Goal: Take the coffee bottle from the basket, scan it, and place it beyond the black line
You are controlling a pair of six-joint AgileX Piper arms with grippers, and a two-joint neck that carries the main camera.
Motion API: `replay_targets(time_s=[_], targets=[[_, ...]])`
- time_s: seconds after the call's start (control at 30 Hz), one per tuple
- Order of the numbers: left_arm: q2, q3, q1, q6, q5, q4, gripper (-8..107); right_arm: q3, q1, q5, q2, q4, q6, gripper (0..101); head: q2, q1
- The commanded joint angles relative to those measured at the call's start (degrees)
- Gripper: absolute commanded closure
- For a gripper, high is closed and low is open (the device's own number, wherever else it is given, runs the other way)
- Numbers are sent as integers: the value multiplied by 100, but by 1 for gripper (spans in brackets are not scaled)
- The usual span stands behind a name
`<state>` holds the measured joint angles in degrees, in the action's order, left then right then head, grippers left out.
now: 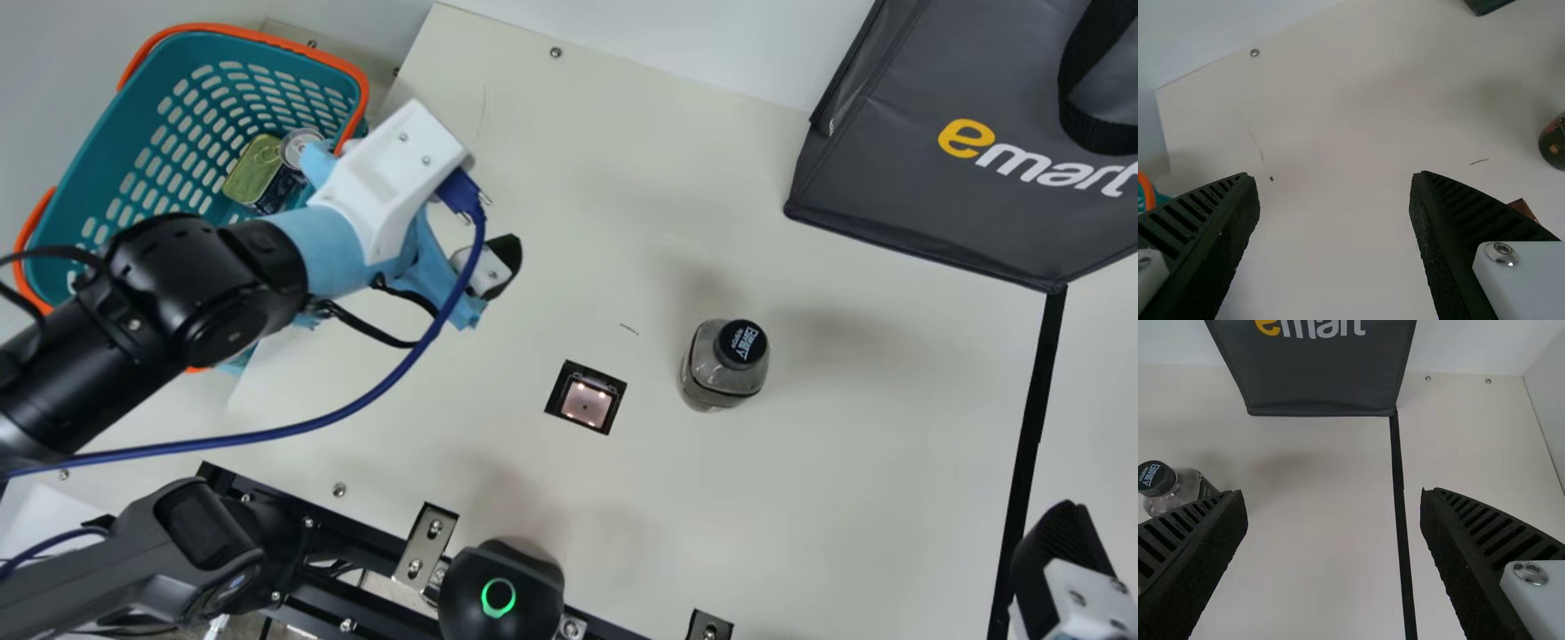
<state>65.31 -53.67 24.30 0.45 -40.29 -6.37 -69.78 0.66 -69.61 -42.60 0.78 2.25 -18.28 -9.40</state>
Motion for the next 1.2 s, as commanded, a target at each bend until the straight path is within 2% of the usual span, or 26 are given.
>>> replay_targets(time_s=[0.0,0.37,1.17], targets=[[-54,30,-133,45,-25,35,9,0,0,0,0,0,0,10,-14,148],[-467,244,-667,157,-257,75,9,0,0,0,0,0,0,10,-14,148],[-1543,892,-1292,-471,-948,-260,9,0,0,4,0,0,0,10,-14,148]])
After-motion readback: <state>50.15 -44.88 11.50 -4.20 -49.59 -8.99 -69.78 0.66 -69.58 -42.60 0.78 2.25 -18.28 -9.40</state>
